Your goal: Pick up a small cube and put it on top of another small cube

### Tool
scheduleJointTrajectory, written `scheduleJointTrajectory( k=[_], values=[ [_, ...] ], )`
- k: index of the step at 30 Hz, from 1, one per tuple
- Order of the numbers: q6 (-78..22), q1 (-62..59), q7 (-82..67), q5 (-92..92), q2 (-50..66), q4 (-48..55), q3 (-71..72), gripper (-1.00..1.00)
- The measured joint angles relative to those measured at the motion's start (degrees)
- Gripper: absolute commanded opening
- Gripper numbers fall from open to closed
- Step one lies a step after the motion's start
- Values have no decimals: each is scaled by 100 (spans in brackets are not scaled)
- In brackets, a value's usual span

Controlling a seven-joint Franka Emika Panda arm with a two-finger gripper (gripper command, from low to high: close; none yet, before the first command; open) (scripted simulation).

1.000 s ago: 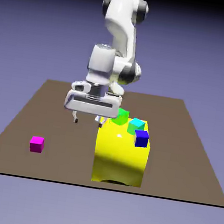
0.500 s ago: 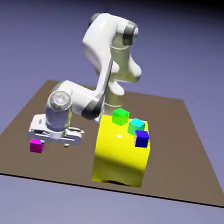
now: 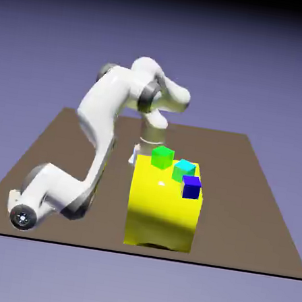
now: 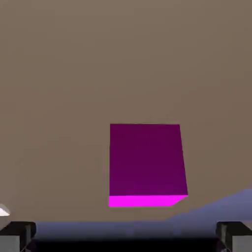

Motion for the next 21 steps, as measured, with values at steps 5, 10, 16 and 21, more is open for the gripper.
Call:
scheduleJointTrajectory(
  k=[5,10,16,21],
  values=[
    [-460,-114,-90,-129,480,305,-70,0],
    [244,-186,160,-151,158,-733,-68,0],
    [-98,-151,42,-133,313,-232,-69,-100],
    [-699,40,-358,79,541,566,204,-100]
  ],
)
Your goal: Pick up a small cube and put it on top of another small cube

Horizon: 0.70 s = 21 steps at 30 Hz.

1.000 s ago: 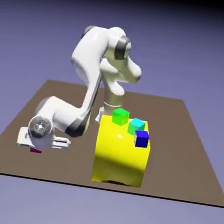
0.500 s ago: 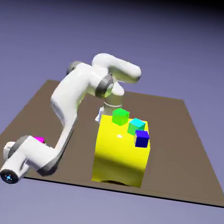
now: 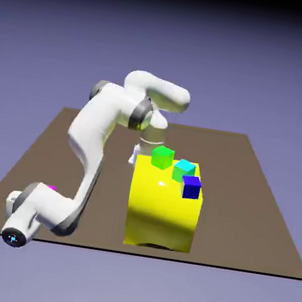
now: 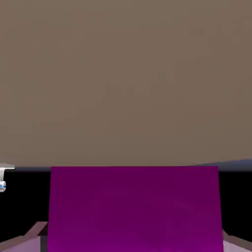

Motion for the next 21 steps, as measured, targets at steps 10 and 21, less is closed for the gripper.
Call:
scheduleJointTrajectory(
  k=[10,21],
  values=[
    [649,2076,-916,1037,-974,445,795,-100],
    [-1167,3160,766,96,-2475,-204,2991,-100]
  ],
)
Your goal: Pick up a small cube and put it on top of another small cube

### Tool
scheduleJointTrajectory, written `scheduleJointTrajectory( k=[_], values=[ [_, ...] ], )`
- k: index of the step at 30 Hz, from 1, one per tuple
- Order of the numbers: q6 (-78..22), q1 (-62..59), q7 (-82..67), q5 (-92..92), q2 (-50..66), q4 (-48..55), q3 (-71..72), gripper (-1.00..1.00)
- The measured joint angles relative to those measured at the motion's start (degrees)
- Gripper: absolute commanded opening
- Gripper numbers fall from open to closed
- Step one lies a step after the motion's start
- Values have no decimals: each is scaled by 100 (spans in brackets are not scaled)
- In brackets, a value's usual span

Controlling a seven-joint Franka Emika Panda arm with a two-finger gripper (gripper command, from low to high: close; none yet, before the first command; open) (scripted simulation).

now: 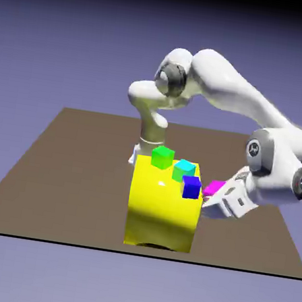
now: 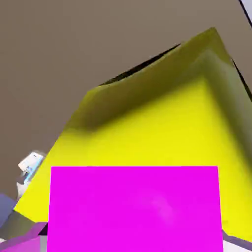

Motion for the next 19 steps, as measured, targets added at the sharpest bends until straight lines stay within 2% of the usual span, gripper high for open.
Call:
scheduleJointTrajectory(
  k=[8,17,18,19],
  values=[
    [-1728,-837,1401,-1102,-97,-660,1047,-100],
    [-812,-1379,1597,-820,-829,-2320,1102,-100],
    [-779,-1398,1604,-810,-855,-2380,1104,100],
    [-778,-1399,1599,-817,-855,-2380,1104,100]
  ],
)
